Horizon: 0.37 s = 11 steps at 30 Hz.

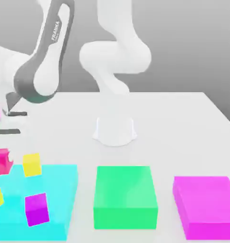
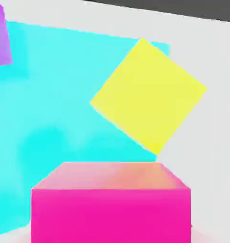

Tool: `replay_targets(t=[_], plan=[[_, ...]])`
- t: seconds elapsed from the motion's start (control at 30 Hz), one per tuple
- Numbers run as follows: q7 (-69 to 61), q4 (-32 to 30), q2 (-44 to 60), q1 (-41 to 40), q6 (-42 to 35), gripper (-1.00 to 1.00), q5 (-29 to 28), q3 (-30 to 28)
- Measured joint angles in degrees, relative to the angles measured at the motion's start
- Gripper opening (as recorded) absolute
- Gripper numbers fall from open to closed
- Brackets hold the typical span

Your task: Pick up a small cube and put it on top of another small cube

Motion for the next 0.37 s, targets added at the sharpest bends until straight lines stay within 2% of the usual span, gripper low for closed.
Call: replay_targets(t=[0.1,0.23,0.27,0.37], plan=[[2.2,2.5,-0.5,5.9,-4.5,-1.0,-0.8,2.6],[-1.7,1.4,5.7,5.4,1.5,-1.0,4.2,3.9],[-2.1,1.2,6.7,4.9,2.6,1.0,4.9,4.4],[-2.1,1.2,6.7,4.9,2.6,1.0,4.9,4.4]])
